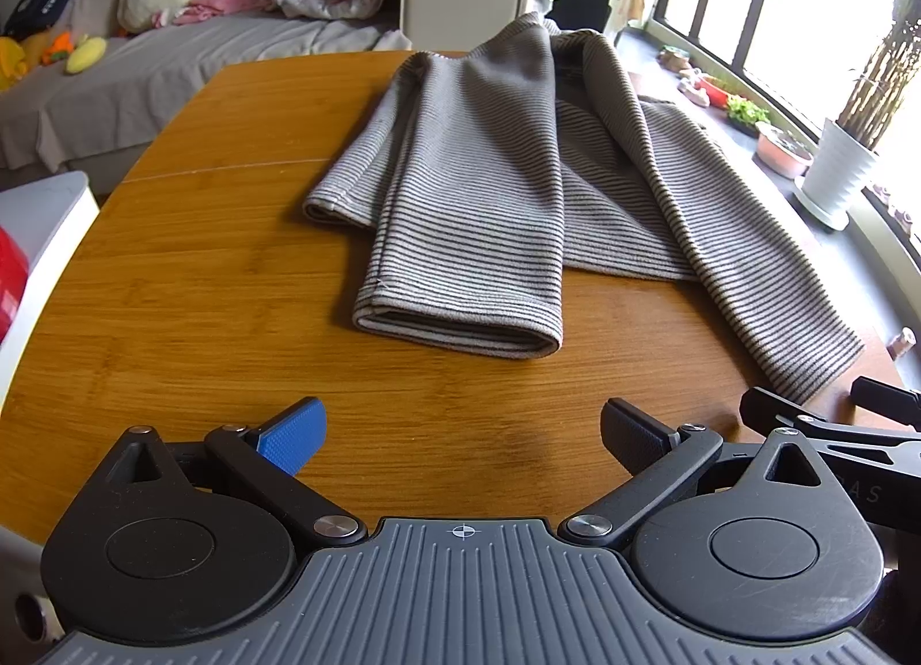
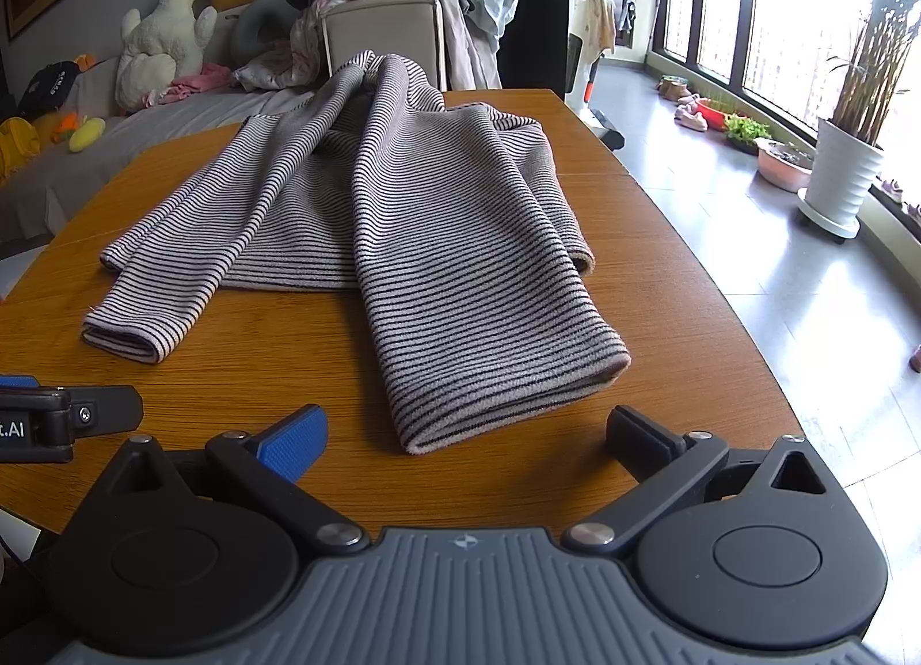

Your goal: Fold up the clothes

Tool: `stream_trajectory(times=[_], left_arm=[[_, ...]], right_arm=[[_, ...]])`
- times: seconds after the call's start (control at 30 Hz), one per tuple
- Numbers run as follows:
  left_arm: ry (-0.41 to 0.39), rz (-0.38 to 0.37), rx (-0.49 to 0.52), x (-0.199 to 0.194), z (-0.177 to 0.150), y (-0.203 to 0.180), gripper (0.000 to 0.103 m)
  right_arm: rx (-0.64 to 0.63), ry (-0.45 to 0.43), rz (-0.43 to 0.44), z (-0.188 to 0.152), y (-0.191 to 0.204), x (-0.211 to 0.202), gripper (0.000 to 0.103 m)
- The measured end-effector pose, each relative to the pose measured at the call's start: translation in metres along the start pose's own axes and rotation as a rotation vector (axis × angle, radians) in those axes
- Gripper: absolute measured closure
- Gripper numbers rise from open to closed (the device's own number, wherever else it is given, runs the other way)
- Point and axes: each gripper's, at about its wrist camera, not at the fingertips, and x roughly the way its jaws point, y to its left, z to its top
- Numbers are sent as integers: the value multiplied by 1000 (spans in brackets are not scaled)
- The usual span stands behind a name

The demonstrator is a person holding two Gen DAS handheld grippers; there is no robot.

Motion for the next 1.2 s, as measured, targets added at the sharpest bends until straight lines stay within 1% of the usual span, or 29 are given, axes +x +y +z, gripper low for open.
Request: stream_trajectory(times=[0.5, 0.7, 0.8, 0.97, 1.03, 1.1, 1.2], left_arm=[[-4, 2, 3, 0, 3, -1, 0], [-21, 9, 3, 0, 9, 2, 0], [-39, 5, 12, 0, 17, 3, 0], [-67, -27, 35, 3, 34, 5, 0], [-78, -49, 47, 6, 44, 6, 0], [-93, -69, 62, 10, 54, 7, 0], [-126, -69, 97, 23, 75, 7, 0]], right_arm=[[-5, 0, 0, 2, -1, 0, 0], [-16, -16, -7, 9, -3, -1, 0], [-9, -38, -2, 18, -8, -2, 0], [62, -71, 64, 42, -22, 2, 0], [90, -79, 91, 53, -27, 8, 0], [93, -84, 97, 65, -29, 19, 0], [86, -96, 99, 83, -28, 36, 0]])
